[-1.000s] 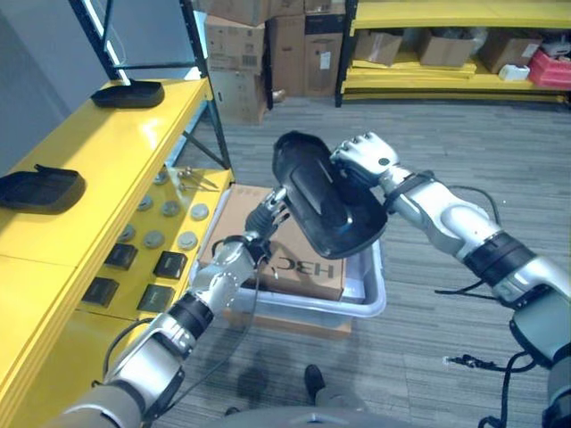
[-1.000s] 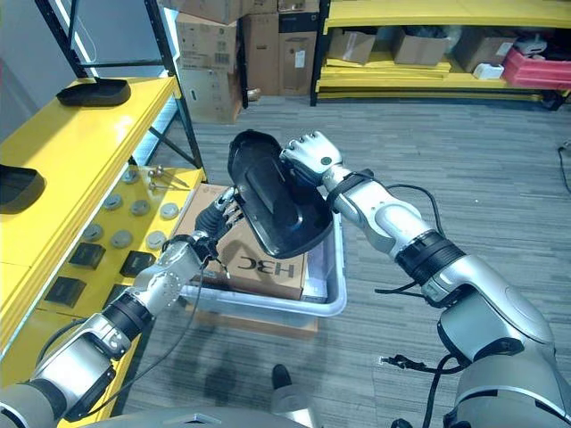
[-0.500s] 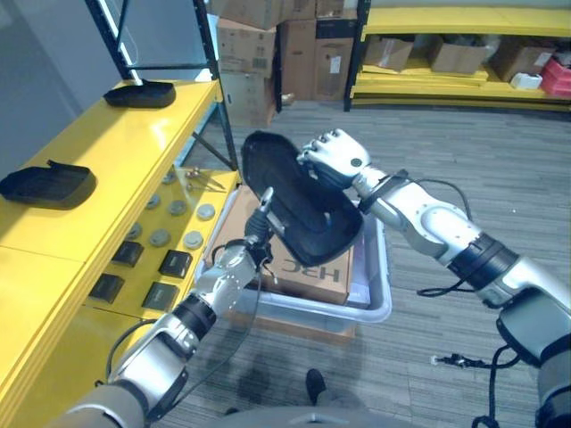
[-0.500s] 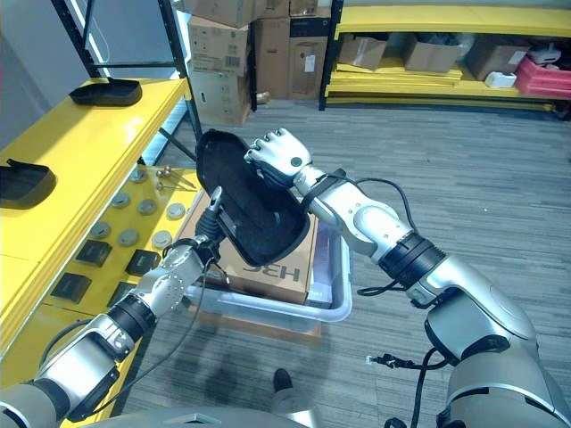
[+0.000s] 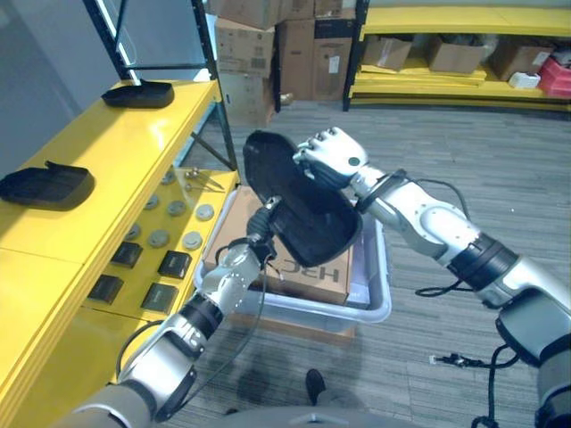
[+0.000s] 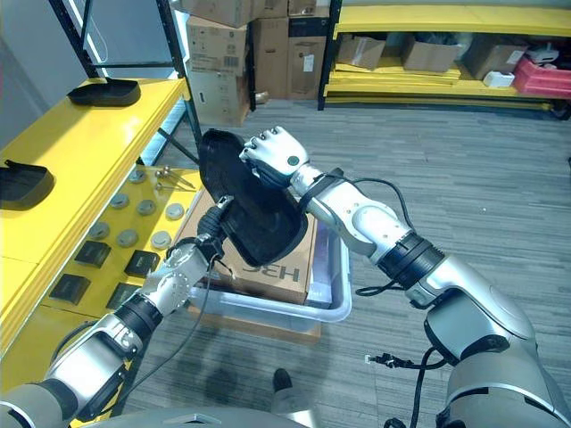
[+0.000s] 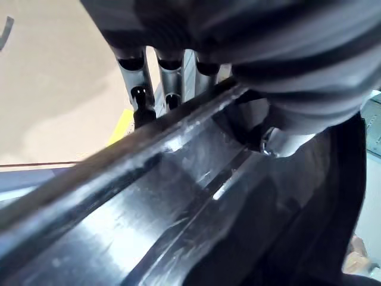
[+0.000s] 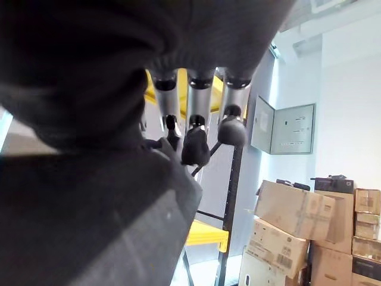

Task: Move parts from the plastic box to the shelf.

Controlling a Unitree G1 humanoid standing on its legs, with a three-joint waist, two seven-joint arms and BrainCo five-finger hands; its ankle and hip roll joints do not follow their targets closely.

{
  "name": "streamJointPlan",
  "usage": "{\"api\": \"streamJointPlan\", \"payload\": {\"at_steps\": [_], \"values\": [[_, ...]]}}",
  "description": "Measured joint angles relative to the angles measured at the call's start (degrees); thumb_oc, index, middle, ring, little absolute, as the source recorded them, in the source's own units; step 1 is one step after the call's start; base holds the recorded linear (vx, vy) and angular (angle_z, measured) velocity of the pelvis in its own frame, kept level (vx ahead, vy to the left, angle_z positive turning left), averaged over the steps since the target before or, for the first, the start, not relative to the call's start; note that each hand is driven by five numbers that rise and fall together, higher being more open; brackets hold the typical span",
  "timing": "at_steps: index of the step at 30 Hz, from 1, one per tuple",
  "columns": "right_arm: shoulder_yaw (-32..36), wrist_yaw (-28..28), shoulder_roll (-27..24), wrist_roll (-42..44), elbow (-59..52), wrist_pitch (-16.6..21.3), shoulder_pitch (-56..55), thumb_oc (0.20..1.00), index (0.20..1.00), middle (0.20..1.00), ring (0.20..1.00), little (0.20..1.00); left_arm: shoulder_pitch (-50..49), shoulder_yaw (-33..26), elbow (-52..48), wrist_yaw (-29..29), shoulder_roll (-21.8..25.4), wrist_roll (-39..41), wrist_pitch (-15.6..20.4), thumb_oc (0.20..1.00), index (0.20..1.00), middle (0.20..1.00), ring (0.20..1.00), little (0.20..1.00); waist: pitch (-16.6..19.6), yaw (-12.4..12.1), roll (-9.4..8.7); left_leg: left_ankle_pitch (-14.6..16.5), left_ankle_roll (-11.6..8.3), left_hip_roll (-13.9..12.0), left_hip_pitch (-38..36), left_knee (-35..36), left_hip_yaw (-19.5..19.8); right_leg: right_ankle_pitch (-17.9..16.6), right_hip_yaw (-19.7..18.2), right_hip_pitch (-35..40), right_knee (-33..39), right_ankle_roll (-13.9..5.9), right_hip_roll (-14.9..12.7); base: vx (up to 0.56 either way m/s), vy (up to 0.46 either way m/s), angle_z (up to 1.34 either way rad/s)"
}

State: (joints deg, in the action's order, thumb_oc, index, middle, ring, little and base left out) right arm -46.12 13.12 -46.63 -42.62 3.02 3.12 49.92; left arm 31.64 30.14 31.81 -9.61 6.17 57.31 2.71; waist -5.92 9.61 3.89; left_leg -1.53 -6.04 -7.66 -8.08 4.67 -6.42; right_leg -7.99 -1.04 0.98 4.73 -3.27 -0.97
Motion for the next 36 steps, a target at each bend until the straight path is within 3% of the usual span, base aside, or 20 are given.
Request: {"api": "streamJointPlan", "payload": {"at_steps": [6,7,8,14,21,22,24,26,29,32,34,36], "values": [[1.02,0.38,0.13,3.09,-4.97,3.1,-0.25,0.2,0.2,0.2,0.2,0.2,-0.32,-0.69,-2.06,0.28,0.03,1.02,1.04,0.2,0.2,0.2,0.2,0.2,-0.06,0.15,-0.1,0.0,0.0,-0.03,-0.04,0.0,-0.03,0.02,-0.04,0.02,0.0,-0.04,0.05,0.0,0.0,0.0],[0.97,0.73,0.26,3.61,-6.68,4.03,-0.25,0.495,0.495,0.495,0.495,0.495,-0.32,-0.75,-2.18,0.61,-0.03,1.02,1.17,0.2,0.2,0.2,0.2,0.2,-0.06,0.12,-0.12,0.0,0.0,-0.04,-0.11,0.0,-0.03,0.04,-0.02,0.1,0.0,-0.05,0.06,0.0,0.0,0.0],[0.84,1.23,0.13,3.92,-9.08,5.54,-0.26,1.0,1.0,1.0,1.0,1.0,-0.41,-0.75,-2.48,0.98,0.02,1.04,1.17,0.2,0.2,0.2,0.2,0.2,-0.06,0.13,-0.29,0.0,0.0,-0.04,-0.2,-0.01,0.0,0.05,-0.01,0.19,0.0,-0.07,0.06,0.0,0.0,0.0],[3.47,2.49,0.35,4.1,-13.98,8.23,-5.49,1.0,1.0,1.0,1.0,1.0,-0.71,-0.9,-2.68,1.56,1.64,-0.35,1.88,0.2,0.2,0.2,0.2,0.2,1.09,0.12,-2.68,0.02,0.02,-0.02,-0.23,-0.01,-0.02,0.14,-0.03,0.22,0.0,-0.14,0.06,0.0,0.0,0.0],[24.84,7.34,-0.38,5.32,-18.22,8.44,-27.17,1.0,1.0,1.0,1.0,1.0,-2.16,-3.95,-5.48,-2.7,5.41,-13.36,3.48,0.2,0.2,0.2,0.2,0.2,1.17,0.52,-3.21,0.2,0.29,0.43,-0.15,0.17,0.0,0.34,0.17,0.25,-0.02,-0.37,-0.42,0.0,0.019,0.02],[37.84,10.72,2.82,7.68,-19.81,8.08,-36.8,1.0,1.0,1.0,1.0,1.0,-5.21,-5.52,-8.96,-4.37,7.54,-21.61,3.9,0.2,0.2,0.2,0.2,0.2,1.2,0.31,-3.02,0.37,0.35,0.37,-0.19,0.29,0.0,0.63,0.25,0.32,0.02,-0.33,-0.43,-0.03,0.04,-0.04],[45.52,12.99,5.08,9.9,-20.46,8.0,-44.5,1.0,1.0,1.0,1.0,1.0,-7.53,-7.86,-9.56,-5.42,9.54,-27.99,4.09,0.2,0.2,0.2,0.2,0.2,1.01,0.89,-2.48,0.57,0.48,0.57,-0.33,0.3,-0.08,0.76,0.11,0.35,-0.02,-0.54,-0.56,-0.03,0.041,-0.02],[55.7,14.52,13.92,14.36,-20.92,9.49,-53.15,1.0,1.0,1.0,1.0,1.0,-12.98,-12.75,-14.52,-6.13,10.09,-31.46,4.5,0.2,0.2,0.2,0.2,0.2,0.89,1.13,-2.33,0.72,0.57,0.56,-0.18,0.32,-0.1,0.93,0.19,0.3,0.01,-0.54,-0.58,0.01,0.04,0.0],[61.96,17.41,21.34,23.42,-19.49,8.52,-59.3,1.0,1.0,1.0,1.0,1.0,-23.25,-20.38,-21.28,-7.81,11.03,-34.28,5.43,0.2,0.2,0.2,0.2,0.2,0.19,2.63,-0.45,1.69,0.74,1.18,-0.84,0.34,-1.56,1.01,-1.56,0.22,0.03,-1.05,-0.97,-0.01,0.047,-0.29],[60.99,17.13,22.37,27.81,-11.92,10.95,-64.56,1.0,1.0,1.0,1.0,1.0,-32.54,-25.68,-30.58,-7.25,11.68,-38.55,6.42,0.2,0.2,0.2,0.2,0.2,0.2,3.03,-0.57,2.12,1.03,1.17,-0.99,0.32,-2.41,1.17,-2.34,-0.23,0.0,-0.96,-0.84,-0.01,0.027,-0.16],[59.05,15.36,22.5,31.34,-4.12,9.57,-68.31,1.0,1.0,1.0,1.0,1.0,-36.95,-28.06,-34.9,-7.45,11.59,-40.18,8.4,0.2,0.2,0.2,0.2,0.2,0.09,1.92,-0.64,2.06,0.88,1.18,-0.91,0.27,-3.12,1.11,-3.04,-0.87,-0.02,-0.87,-0.78,-0.01,0.017,-0.14],[54.51,12.59,23.76,34.87,10.16,9.65,-69.06,1.0,1.0,1.0,1.0,1.0,-37.58,-29.2,-36.09,-7.43,11.72,-41.31,9.06,0.2,0.2,0.2,0.2,0.2,-0.07,0.67,-0.93,2.03,0.89,1.2,-0.93,0.21,-3.21,0.9,-3.02,-0.83,0.0,-1.2,-0.89,0.0,0.011,0.02]]}}
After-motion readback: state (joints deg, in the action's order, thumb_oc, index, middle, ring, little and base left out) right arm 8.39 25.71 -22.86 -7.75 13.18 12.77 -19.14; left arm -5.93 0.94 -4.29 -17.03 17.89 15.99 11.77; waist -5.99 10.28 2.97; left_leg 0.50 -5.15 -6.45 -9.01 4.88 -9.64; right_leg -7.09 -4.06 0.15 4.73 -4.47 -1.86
